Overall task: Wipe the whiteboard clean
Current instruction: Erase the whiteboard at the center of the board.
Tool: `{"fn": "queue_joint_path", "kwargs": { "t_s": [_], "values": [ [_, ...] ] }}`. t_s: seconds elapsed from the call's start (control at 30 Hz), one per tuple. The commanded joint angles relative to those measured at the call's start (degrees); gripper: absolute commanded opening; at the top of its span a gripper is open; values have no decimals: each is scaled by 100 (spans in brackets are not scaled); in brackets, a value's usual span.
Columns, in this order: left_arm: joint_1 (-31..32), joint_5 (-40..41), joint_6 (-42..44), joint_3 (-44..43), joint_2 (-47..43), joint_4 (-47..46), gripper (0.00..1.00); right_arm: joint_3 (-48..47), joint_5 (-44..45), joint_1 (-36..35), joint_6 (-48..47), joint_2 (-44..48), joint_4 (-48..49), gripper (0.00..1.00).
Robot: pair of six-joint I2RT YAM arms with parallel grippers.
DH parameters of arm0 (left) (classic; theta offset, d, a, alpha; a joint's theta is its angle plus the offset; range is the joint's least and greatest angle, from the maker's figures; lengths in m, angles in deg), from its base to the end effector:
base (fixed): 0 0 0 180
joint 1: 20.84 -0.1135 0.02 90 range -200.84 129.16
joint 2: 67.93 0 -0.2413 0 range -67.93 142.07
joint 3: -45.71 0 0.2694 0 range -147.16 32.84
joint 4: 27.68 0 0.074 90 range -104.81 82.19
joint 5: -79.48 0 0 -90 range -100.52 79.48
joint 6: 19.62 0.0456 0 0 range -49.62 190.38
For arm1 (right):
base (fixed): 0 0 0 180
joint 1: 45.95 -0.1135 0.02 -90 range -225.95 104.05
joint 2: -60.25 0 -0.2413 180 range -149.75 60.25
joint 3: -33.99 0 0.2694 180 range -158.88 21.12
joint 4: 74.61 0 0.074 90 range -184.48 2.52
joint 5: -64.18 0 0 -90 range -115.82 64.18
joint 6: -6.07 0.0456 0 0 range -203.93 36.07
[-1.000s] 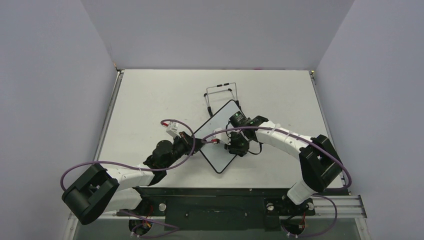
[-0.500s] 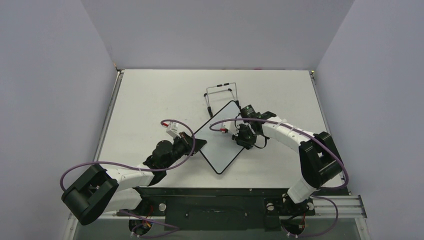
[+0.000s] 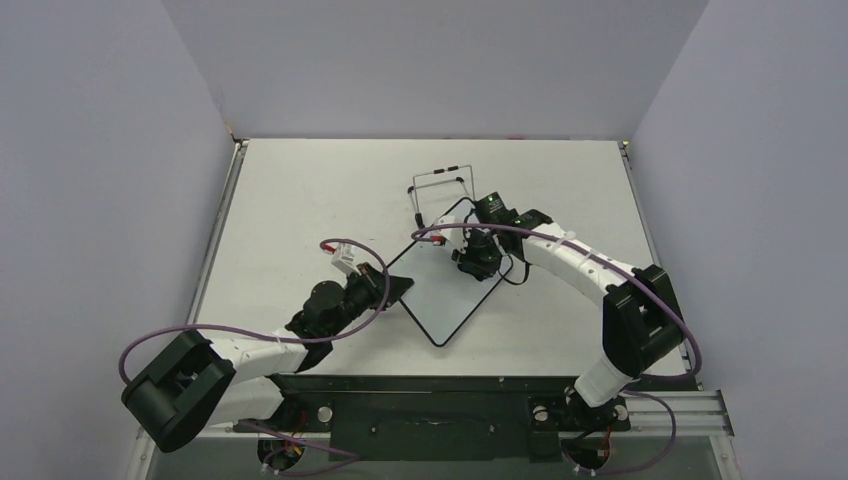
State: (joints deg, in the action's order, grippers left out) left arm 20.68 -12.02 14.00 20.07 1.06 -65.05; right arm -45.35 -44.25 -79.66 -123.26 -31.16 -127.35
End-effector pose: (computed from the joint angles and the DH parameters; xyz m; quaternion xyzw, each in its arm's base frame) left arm 0.1851 -0.1655 0.1414 -0.0874 0.7379 -0.5111 0.4321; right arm 0.2742 0.2003 0.1923 -0.6014 0.7534 0.1455 0.2226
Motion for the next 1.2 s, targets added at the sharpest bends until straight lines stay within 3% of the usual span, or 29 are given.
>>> {"fn": "queue_joint_path", "kwargs": {
  "t_s": [0.0, 0.23, 0.4, 0.57, 0.77, 1.0, 1.17],
  "values": [
    [4, -70, -137, -186, -290, -1079, 0, -8, 217, 337, 115, -190, 191, 0],
    [1, -94, -152, -223, -156, -1211, 0, 734, 10, -54, -533, 115, -176, 0],
    [-3, -104, -155, -226, -101, -1206, 0, 518, -200, -583, -296, 257, -176, 0],
    [5, -97, -109, -234, -191, -1061, 0, -141, -187, -341, 161, 57, 71, 0],
    [-1, -107, -102, -227, -198, -1070, 0, -20, 187, 165, 234, -188, 208, 0],
    [-3, -118, -119, -227, -97, -1207, 0, 831, 105, -368, -290, 169, 69, 0],
    [-2, -118, -128, -209, -119, -1193, 0, 328, -133, -487, 14, 229, 123, 0]
  ]
}}
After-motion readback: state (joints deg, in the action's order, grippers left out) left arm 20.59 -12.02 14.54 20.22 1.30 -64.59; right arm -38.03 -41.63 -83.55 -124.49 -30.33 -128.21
